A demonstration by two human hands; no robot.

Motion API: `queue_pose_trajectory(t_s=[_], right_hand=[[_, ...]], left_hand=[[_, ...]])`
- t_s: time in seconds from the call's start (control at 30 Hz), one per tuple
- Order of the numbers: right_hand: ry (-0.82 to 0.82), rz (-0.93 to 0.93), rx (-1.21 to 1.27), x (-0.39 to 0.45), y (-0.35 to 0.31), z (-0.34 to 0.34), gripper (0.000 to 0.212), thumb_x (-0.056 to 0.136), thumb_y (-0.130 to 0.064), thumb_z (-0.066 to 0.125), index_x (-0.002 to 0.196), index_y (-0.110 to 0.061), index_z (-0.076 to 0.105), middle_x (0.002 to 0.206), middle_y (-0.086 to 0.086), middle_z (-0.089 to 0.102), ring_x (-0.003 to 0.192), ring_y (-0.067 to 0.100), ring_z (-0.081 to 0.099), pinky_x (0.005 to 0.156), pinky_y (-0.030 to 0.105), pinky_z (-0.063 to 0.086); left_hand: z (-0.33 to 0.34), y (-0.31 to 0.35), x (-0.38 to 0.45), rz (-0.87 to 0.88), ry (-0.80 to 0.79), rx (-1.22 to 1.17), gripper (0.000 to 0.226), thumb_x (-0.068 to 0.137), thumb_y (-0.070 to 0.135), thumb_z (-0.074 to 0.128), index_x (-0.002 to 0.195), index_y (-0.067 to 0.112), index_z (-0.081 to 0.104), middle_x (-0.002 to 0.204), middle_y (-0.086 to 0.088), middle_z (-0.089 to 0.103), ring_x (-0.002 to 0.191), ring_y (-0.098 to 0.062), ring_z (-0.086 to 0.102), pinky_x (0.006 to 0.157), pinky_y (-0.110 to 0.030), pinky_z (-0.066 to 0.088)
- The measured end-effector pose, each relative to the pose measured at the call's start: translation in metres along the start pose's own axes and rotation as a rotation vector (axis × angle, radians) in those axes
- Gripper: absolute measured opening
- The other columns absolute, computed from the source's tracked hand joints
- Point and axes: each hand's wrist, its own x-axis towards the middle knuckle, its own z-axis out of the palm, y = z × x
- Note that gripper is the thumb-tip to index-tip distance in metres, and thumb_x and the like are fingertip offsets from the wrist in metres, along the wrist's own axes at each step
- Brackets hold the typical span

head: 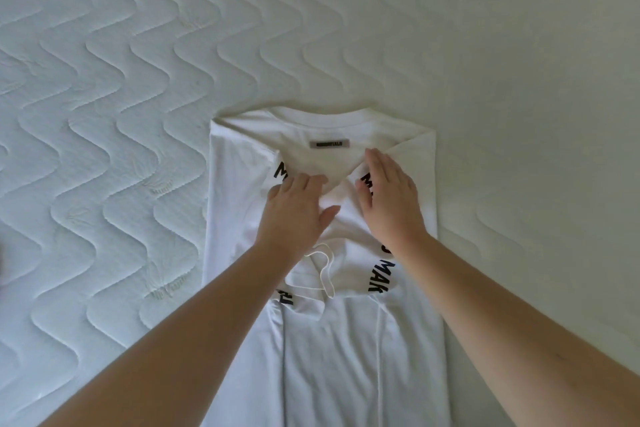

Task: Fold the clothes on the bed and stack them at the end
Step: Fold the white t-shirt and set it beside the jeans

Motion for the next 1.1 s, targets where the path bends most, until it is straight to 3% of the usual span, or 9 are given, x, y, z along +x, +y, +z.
queue_pose_trajectory(t_s=[0.1,0.27,0.37,0.43,0.53,0.63,0.8,0.93,1.1], right_hand=[[-0.121,-0.091,-0.049,-0.002,0.016,0.013,0.064,0.104,-0.039,0.032,0.157,-0.018,0.002,0.165,0.0,0.0,0.152,0.016,-0.002,0.122,0.033,0.003],[-0.114,-0.13,-0.16,0.002,0.021,0.02,0.066,0.104,-0.046,0.025,0.156,-0.019,-0.004,0.164,0.001,-0.012,0.151,0.017,-0.011,0.118,0.029,-0.014],[-0.124,-0.133,-0.062,-0.002,0.017,0.007,0.067,0.101,-0.039,0.039,0.157,-0.017,0.008,0.165,0.003,0.0,0.152,0.02,-0.003,0.121,0.034,-0.004],[-0.02,-0.093,0.049,-0.018,0.013,-0.006,0.058,0.097,-0.027,0.051,0.151,-0.015,0.033,0.159,0.007,0.026,0.148,0.027,0.021,0.117,0.039,0.015],[0.196,-0.059,0.131,-0.058,-0.001,-0.016,0.029,0.087,-0.014,0.061,0.116,-0.01,0.062,0.115,0.01,0.06,0.105,0.034,0.057,0.088,0.042,0.04],[0.154,-0.143,0.113,-0.103,-0.015,-0.009,0.022,0.085,-0.024,0.066,0.102,-0.01,0.065,0.095,0.008,0.062,0.086,0.032,0.059,0.074,0.041,0.045],[-0.128,-0.149,-0.088,-0.136,-0.031,0.017,0.045,0.087,-0.043,0.063,0.12,-0.014,0.055,0.109,0.005,0.054,0.098,0.026,0.052,0.086,0.037,0.04],[0.024,-0.188,-0.082,-0.138,-0.027,0.015,0.019,0.078,-0.013,0.075,0.094,-0.014,0.065,0.088,0.002,0.061,0.082,0.027,0.059,0.076,0.037,0.045],[0.179,-0.284,0.084,-0.154,-0.012,0.004,0.006,0.081,-0.011,0.063,0.086,-0.014,0.066,0.08,0.002,0.06,0.075,0.028,0.057,0.068,0.036,0.042]], left_hand=[[0.014,0.011,0.003,-0.132,-0.094,0.192,0.063,0.089,0.051,0.057,0.14,0.018,0.038,0.135,-0.001,0.047,0.128,-0.022,0.043,0.104,-0.035,0.027],[0.012,0.021,0.003,-0.265,-0.174,0.331,0.046,0.09,0.049,0.055,0.118,0.012,0.052,0.121,-0.006,0.054,0.118,-0.026,0.047,0.099,-0.04,0.027],[0.004,0.024,0.001,-0.283,-0.174,0.252,0.032,0.092,0.038,0.056,0.113,0.013,0.053,0.114,-0.005,0.058,0.113,-0.027,0.052,0.098,-0.038,0.029],[-0.001,0.024,0.0,-0.303,-0.169,0.061,0.025,0.094,0.032,0.057,0.11,0.015,0.049,0.101,-0.004,0.063,0.101,-0.028,0.059,0.093,-0.038,0.036],[-0.007,0.018,-0.005,-0.345,-0.114,-0.27,0.028,0.09,0.025,0.064,0.114,0.02,0.05,0.088,0.003,0.061,0.083,-0.024,0.06,0.071,-0.033,0.049],[-0.009,0.014,-0.014,-0.445,-0.016,-0.466,0.04,0.083,0.022,0.075,0.116,0.028,0.053,0.082,0.014,0.055,0.072,-0.006,0.056,0.059,-0.021,0.042],[-0.006,0.009,-0.03,-0.68,-0.028,-0.56,0.023,0.078,0.03,0.079,0.089,0.02,0.061,0.076,0.01,0.06,0.067,-0.01,0.057,0.056,-0.022,0.04],[-0.01,0.016,-0.033,-0.589,-0.023,-0.403,0.017,0.086,0.03,0.067,0.09,0.013,0.065,0.073,0.002,0.06,0.07,-0.022,0.056,0.062,-0.03,0.044],[-0.015,0.027,-0.037,-0.579,0.074,-0.37,0.017,0.086,0.022,0.062,0.101,0.015,0.063,0.085,0.0,0.066,0.076,-0.027,0.065,0.072,-0.034,0.052]])
